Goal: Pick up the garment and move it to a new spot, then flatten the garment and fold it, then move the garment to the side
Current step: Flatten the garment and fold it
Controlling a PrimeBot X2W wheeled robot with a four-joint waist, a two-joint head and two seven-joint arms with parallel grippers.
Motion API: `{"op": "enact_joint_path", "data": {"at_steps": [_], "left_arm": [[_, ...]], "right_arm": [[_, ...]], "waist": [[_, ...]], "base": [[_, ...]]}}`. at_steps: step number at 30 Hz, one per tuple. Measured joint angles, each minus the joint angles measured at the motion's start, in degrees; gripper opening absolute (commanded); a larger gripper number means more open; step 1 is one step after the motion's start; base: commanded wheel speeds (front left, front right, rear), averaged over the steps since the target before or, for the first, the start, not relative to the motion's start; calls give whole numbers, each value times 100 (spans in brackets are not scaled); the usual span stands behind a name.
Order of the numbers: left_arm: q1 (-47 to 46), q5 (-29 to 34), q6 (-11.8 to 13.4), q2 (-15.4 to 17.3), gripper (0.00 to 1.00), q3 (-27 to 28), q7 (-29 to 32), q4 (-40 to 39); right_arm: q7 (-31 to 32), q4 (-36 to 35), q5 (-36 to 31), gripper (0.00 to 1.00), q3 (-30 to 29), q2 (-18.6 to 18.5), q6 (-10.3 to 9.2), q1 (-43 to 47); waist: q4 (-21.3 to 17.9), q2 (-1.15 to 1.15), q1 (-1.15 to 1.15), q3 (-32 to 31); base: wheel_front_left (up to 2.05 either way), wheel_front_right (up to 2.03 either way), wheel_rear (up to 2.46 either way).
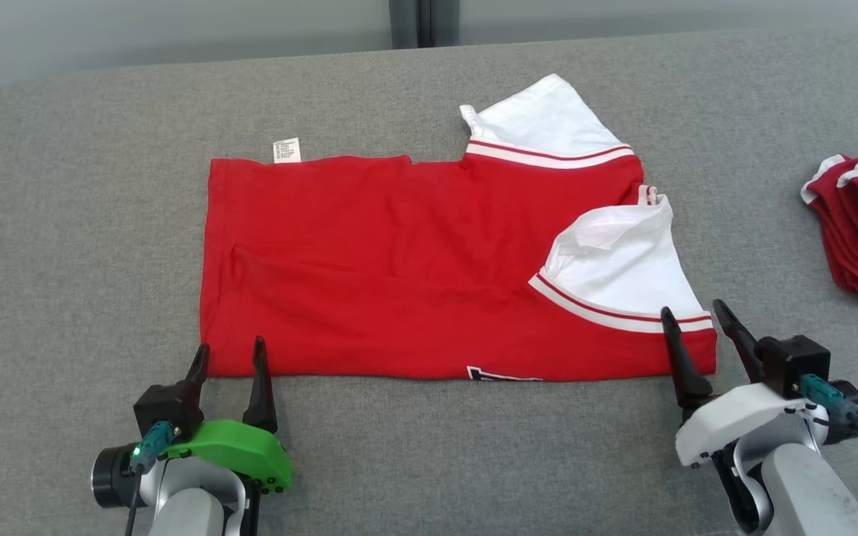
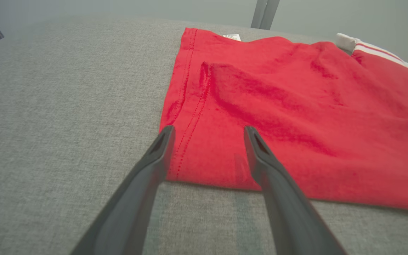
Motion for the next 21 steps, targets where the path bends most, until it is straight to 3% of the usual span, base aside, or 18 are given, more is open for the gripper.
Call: {"op": "enact_joint_path", "data": {"at_steps": [21], "left_arm": [[-42,9,-9,-3,100,-3,0,7]], "right_arm": [[-1,693,38,100,-396,176,0,80]], "waist": [[63,0,0,68]], "base": [[0,0,0]]}}
